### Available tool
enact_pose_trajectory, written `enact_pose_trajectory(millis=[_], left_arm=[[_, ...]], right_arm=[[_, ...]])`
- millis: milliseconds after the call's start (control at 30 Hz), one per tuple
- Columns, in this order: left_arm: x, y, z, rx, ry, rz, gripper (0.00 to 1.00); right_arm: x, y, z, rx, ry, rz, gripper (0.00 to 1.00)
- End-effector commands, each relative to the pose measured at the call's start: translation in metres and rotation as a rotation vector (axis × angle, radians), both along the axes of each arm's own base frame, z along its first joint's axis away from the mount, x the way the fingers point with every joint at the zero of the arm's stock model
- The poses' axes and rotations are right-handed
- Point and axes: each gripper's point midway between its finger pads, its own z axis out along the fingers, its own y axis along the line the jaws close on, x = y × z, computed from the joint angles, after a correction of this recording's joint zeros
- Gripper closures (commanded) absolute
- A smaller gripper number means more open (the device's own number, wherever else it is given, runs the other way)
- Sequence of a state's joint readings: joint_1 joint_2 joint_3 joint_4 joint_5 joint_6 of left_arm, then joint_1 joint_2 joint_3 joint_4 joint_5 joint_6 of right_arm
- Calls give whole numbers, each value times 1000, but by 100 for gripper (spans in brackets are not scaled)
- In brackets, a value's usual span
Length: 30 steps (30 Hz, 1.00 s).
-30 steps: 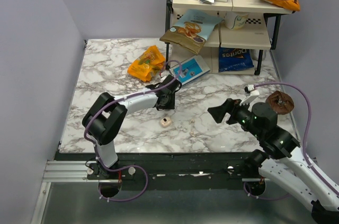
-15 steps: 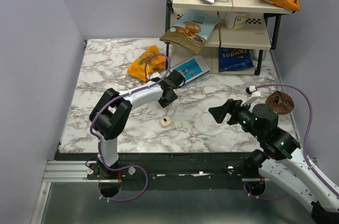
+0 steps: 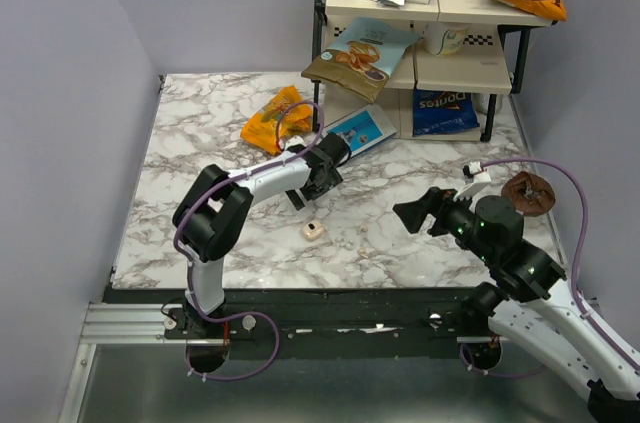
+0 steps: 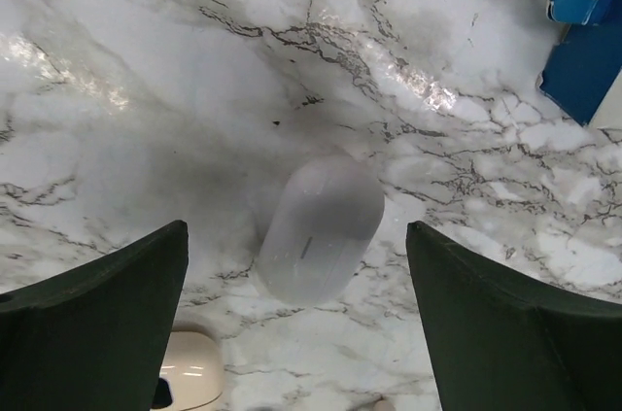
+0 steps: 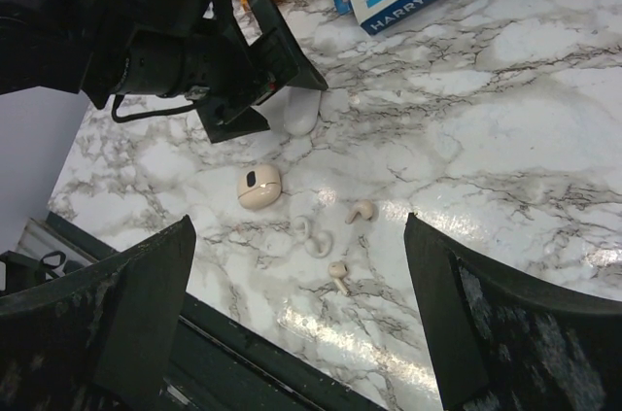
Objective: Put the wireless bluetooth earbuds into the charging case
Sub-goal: Adjust the charging case at the center of the board.
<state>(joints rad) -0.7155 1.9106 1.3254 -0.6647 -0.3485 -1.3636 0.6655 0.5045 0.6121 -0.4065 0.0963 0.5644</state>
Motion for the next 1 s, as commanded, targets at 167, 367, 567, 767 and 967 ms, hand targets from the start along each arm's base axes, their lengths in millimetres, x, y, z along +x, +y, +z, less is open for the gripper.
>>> enact_pose_trajectory(millis=[167, 367, 567, 767, 967], left_arm=[[-4, 7, 62, 227, -90, -756, 1], [-27, 21, 39, 293, 10, -990, 1], [-14, 30, 61, 359, -48, -961, 1], [-27, 28, 59, 350, -135, -1215, 2], [-32, 0, 66, 286, -234, -1474, 1]], right_arm=[[2, -11, -4, -37, -27, -37, 3], [3, -4, -3, -30, -23, -6, 3], [6, 5, -10, -39, -17, 27, 3], [10, 16, -24, -45, 49, 46, 3], [3, 20, -14, -11, 35, 86, 3]])
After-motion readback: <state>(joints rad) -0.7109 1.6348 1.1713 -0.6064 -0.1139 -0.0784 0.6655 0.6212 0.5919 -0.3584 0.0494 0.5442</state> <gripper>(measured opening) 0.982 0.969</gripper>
